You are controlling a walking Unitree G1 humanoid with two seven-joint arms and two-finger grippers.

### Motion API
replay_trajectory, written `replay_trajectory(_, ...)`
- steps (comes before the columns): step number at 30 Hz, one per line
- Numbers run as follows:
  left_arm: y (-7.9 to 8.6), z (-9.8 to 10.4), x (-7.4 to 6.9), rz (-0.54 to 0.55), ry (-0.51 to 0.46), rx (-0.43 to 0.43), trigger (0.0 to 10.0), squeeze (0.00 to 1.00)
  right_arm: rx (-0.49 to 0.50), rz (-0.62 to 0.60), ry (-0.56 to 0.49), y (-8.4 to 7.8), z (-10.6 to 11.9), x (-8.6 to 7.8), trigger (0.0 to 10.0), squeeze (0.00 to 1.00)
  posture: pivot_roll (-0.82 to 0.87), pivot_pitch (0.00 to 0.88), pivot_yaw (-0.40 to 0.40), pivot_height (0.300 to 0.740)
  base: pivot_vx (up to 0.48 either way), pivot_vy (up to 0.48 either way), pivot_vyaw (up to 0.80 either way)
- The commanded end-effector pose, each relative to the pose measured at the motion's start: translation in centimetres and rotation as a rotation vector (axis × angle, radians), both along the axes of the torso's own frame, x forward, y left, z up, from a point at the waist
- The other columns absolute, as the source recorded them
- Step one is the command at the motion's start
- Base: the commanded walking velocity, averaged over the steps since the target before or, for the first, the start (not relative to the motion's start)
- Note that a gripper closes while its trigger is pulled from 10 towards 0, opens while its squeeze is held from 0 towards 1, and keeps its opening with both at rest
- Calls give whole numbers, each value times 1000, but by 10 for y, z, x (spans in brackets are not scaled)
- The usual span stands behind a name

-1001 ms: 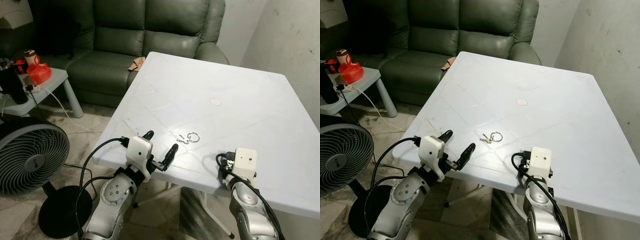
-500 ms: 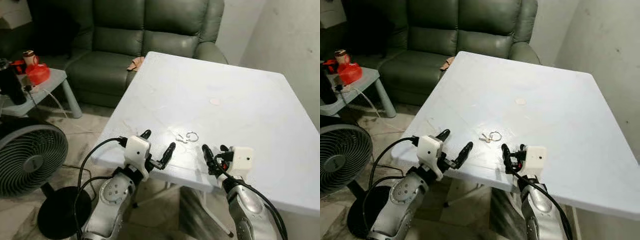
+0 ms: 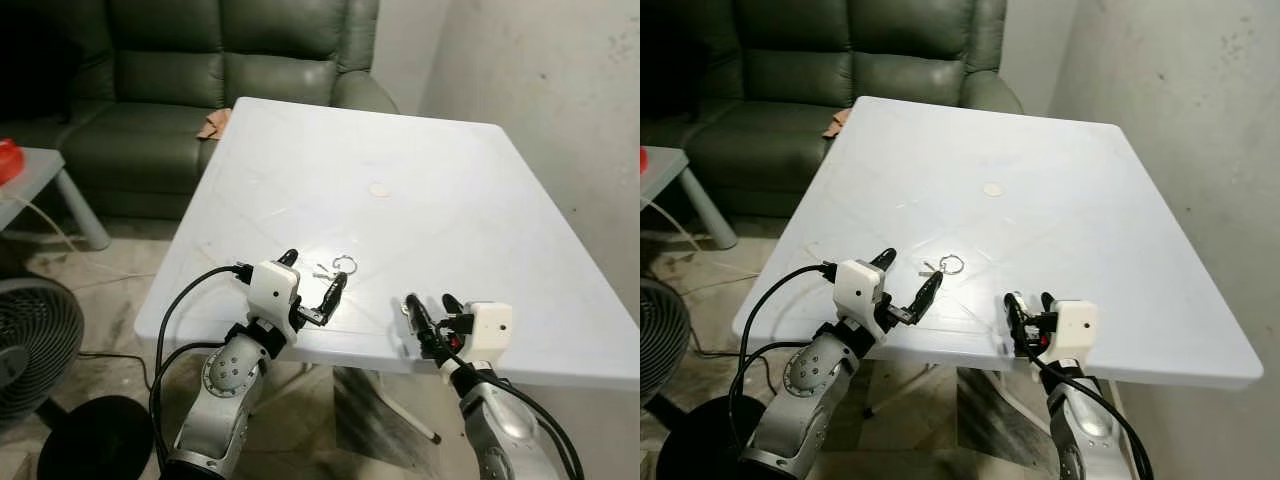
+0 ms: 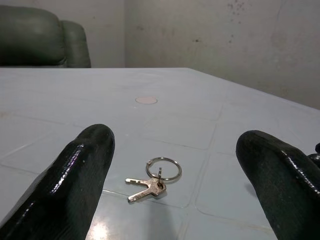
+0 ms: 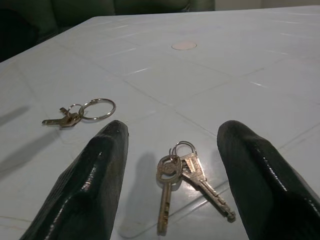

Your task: Hang keys on a hook

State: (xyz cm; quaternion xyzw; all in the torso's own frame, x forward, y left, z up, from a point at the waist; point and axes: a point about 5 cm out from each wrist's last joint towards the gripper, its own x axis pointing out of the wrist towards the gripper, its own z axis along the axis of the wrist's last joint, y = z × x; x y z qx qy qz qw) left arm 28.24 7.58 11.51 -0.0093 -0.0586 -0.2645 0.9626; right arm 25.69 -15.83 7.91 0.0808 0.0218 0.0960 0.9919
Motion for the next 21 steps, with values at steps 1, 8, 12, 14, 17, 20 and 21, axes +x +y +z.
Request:
replay_trajectory(1, -2, 0, 1, -2, -4, 5, 10000, 0, -15, 15, -23, 1, 4, 0, 10000, 0, -22, 5, -56, 740, 0, 0, -725)
replay_trajectory(8, -3, -3, 2, -2, 39, -27, 10000, 0, -25, 21, -33, 1, 4, -1, 10000, 0, -20, 5, -58, 740, 0, 196, -85)
replay_trajectory(12, -3, -1, 1, 16, 12, -4, 10000, 0, -35, 31, -38, 2, 4, -1, 10000, 0, -16, 0, -60, 740, 0, 226, 0)
replay_trajectory(14, -3, -2, 1, 18, 14, 0, 10000, 0, -45, 30, -34, 2, 3, -1, 10000, 0, -14, 0, -63, 740, 0, 0, 0)
replay_trajectory(17, -4, -2, 1, 16, 16, -2, 10000, 0, -47, 31, -34, 1, 3, -1, 10000, 0, -14, 0, -64, 740, 0, 0, 0)
replay_trajectory(20, -4, -2, 1, 19, 17, -2, 10000, 0, -49, 36, -33, 1, 2, -2, 10000, 0, -12, 0, -66, 740, 0, 0, 0)
replay_trajectory(21, -4, -2, 1, 20, 17, 0, 10000, 0, -49, 37, -32, 1, 2, -2, 10000, 0, -12, 0, -66, 740, 0, 0, 0)
